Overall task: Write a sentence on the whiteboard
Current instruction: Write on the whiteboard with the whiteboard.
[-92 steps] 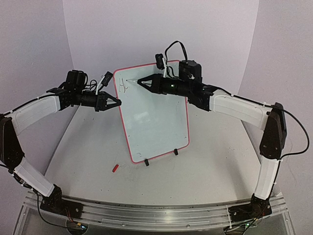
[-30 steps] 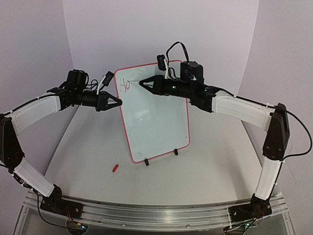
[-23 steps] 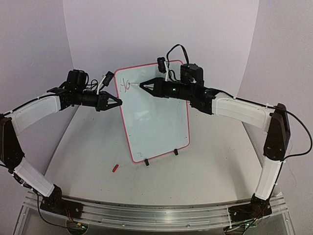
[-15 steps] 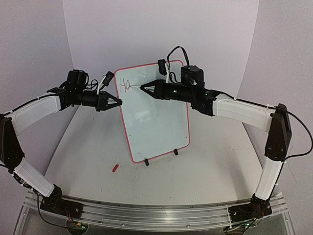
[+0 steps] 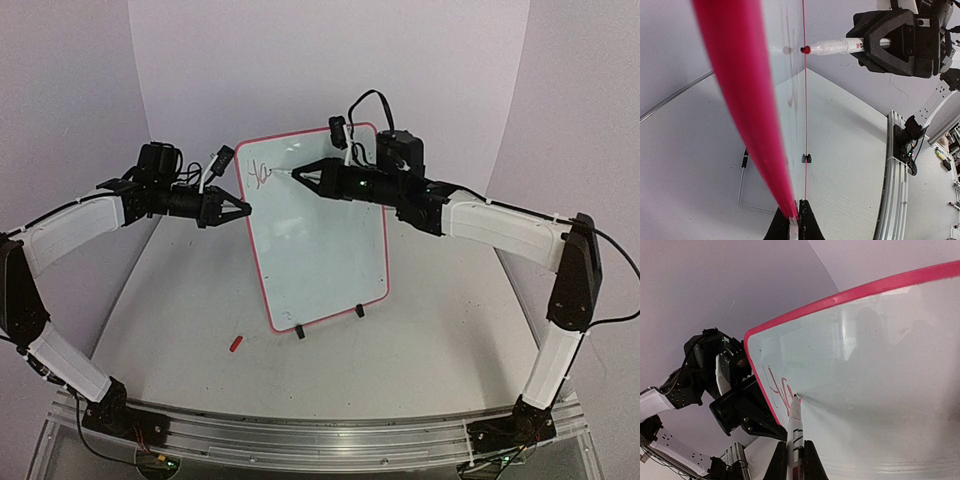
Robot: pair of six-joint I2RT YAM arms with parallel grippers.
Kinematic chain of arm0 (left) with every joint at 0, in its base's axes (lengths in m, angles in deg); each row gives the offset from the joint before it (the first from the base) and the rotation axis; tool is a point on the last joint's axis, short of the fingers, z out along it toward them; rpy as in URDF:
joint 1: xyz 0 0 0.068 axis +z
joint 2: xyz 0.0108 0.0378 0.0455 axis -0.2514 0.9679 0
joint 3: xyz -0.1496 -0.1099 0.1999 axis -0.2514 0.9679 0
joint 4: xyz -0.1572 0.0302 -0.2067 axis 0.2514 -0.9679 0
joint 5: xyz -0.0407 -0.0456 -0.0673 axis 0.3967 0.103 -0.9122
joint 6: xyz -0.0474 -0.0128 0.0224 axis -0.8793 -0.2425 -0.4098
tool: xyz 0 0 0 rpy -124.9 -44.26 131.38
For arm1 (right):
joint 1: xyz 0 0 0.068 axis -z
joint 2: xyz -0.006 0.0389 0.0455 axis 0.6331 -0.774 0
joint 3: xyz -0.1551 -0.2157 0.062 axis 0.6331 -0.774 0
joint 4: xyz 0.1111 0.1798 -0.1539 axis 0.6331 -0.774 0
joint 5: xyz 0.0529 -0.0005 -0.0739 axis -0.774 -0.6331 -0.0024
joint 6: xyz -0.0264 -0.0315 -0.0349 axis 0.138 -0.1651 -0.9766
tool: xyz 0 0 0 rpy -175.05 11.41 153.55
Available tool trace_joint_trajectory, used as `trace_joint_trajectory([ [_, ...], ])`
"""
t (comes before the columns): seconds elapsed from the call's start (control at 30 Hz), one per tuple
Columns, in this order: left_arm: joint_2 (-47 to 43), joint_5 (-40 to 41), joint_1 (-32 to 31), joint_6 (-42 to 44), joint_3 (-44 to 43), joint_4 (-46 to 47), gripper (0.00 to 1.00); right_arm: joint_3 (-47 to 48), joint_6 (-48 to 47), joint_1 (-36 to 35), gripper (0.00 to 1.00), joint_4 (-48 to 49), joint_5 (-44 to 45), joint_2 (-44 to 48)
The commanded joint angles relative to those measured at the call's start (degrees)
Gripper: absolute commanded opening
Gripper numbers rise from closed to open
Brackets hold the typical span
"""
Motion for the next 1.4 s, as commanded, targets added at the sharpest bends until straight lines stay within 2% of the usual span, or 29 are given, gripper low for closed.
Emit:
trace_joint_trajectory([
  [0.0,1.5,2.4,-2.7,4.9,1.0,-7.1,0.0,-0.1,-0.4,0.3,0.0,3.9,-2.1,3.5],
  [0.7,1.5,2.3,-2.8,4.9,1.0,-7.2,0.0,-0.9,-0.4,0.3,0.0,1.2,5.0,2.2],
  [1.13,1.1,2.9,-2.8,5.1,1.0,-7.3,0.0,-10.0,1.3,0.3,0.0,-0.3,2.4,5.7],
  [1.37,1.2,3.0,-2.9,5.1,1.0,-7.3,0.0,-9.5,0.5,0.3,0.0,0.0,-1.4,7.9],
])
